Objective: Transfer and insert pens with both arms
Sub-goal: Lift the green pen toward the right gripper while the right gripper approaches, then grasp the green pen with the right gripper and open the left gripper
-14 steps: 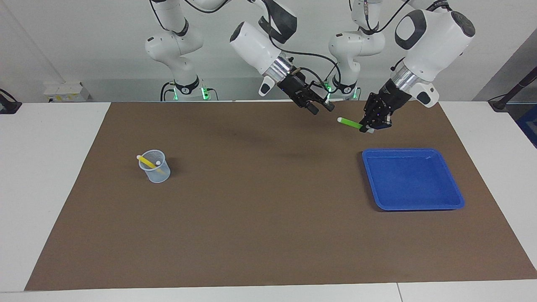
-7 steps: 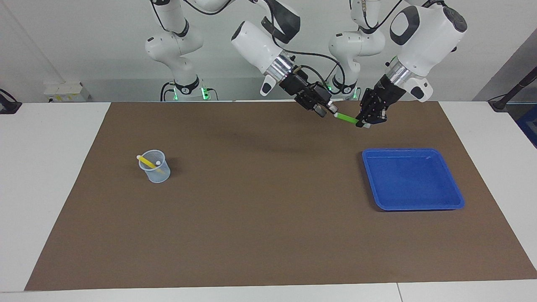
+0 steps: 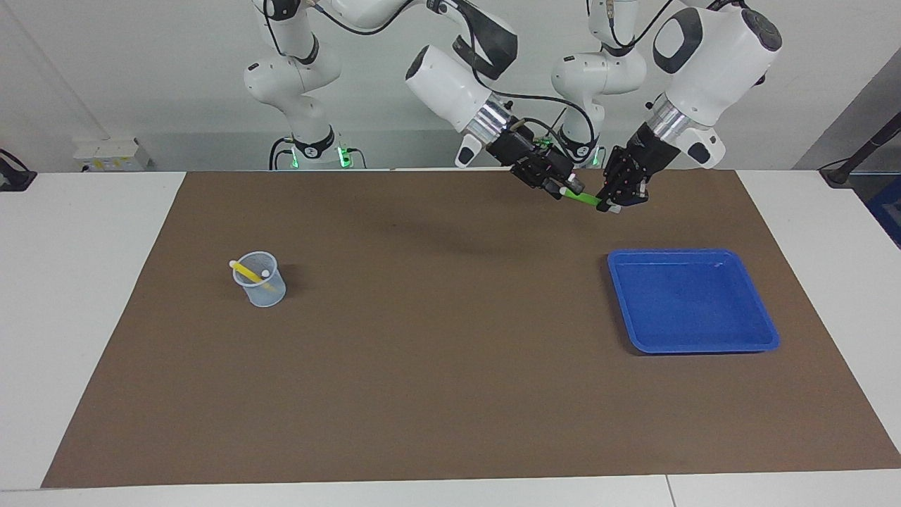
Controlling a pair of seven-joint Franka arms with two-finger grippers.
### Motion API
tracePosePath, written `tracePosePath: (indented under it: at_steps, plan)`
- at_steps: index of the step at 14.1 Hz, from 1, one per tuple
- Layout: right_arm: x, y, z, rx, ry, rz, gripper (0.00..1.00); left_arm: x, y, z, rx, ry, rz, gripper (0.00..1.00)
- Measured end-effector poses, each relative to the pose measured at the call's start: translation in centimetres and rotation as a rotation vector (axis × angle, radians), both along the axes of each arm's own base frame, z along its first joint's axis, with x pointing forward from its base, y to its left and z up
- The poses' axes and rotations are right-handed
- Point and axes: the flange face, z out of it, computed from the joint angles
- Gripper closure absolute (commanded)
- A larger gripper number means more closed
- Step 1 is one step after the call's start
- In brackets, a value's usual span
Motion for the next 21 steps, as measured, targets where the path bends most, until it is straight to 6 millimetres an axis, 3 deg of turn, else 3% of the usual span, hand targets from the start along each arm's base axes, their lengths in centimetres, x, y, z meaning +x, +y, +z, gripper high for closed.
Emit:
tracePosePath:
  at_steps: [2, 10, 14, 19, 21]
  plan:
    - [0.1, -0.03, 0.21, 0.003, -0.003, -0.002, 0.38, -0.06, 0.0, 0.03, 0.0, -0.001, 0.0, 1.0]
    - [0.26, -0.15, 0.26, 0.004, -0.004, -0.005, 0.63, -0.21, -0.05, 0.19, 0.001, -0.004, -0.001, 1.0]
    - [0.19, -0.11, -0.19, -0.003, 0.003, -0.001, 1.0, -0.15, 0.3, 0.49, 0.0, -0.015, 0.007, 1.0]
    - [0.2, -0.09, -0.2, -0.003, 0.004, 0.0, 1.0, -0.17, 0.33, 0.51, 0.0, -0.016, 0.006, 1.0]
    - [0.21, -0.1, -0.2, -0.003, 0.004, -0.001, 1.0, -0.17, 0.32, 0.51, 0.0, -0.018, 0.004, 0.75]
